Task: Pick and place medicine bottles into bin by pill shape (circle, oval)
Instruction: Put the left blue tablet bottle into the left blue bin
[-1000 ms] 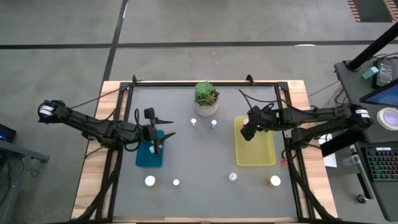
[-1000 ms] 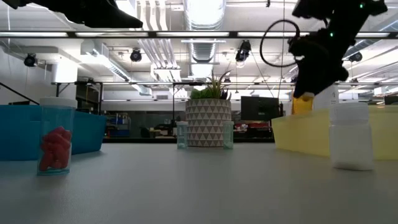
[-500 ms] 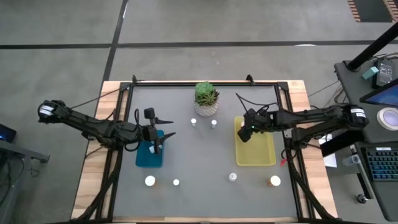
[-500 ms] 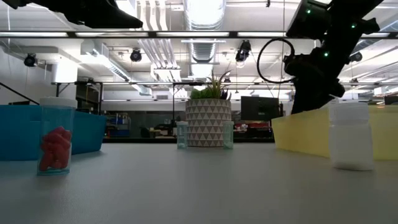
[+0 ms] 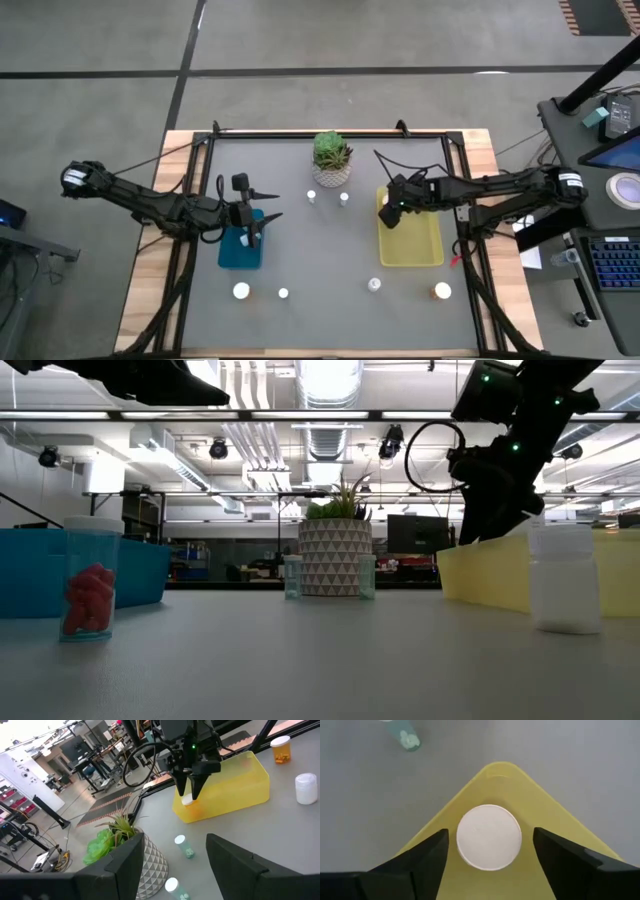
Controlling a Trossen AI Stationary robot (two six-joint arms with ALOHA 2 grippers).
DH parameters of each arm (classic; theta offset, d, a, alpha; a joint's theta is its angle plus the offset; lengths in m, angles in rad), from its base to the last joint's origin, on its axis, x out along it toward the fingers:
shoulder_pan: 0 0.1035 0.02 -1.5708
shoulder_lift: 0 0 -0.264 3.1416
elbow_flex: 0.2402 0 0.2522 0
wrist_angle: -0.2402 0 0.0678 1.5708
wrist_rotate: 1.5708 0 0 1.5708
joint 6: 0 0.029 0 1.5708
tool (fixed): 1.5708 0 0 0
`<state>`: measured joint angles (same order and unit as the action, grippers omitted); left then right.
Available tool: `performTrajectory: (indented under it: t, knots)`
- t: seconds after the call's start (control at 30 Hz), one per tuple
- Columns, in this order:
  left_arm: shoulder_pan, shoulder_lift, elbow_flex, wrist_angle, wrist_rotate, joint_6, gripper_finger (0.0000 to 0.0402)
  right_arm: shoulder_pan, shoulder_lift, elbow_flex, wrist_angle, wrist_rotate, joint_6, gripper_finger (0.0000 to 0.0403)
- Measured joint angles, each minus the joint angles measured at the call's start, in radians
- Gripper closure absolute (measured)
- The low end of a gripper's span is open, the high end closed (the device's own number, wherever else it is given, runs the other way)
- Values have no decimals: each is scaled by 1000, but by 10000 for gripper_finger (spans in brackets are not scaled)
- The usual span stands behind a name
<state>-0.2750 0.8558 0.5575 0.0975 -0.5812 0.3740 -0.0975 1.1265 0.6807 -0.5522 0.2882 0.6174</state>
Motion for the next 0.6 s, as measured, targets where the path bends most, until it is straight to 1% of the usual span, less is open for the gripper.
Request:
performTrajectory:
  t: [0.17, 0.37, 0.6]
  knots:
    - [0, 2, 0, 0, 0, 0, 204, 0, -51, 0, -33, 0, 17, 113]
    - [0, 11, 0, 1, 0, -1, 204, 7, -137, 0, -32, -8, 38, 126]
    - [0, 31, 0, 19, 0, -54, 204, 75, -199, 0, 48, -8, 17, 148]
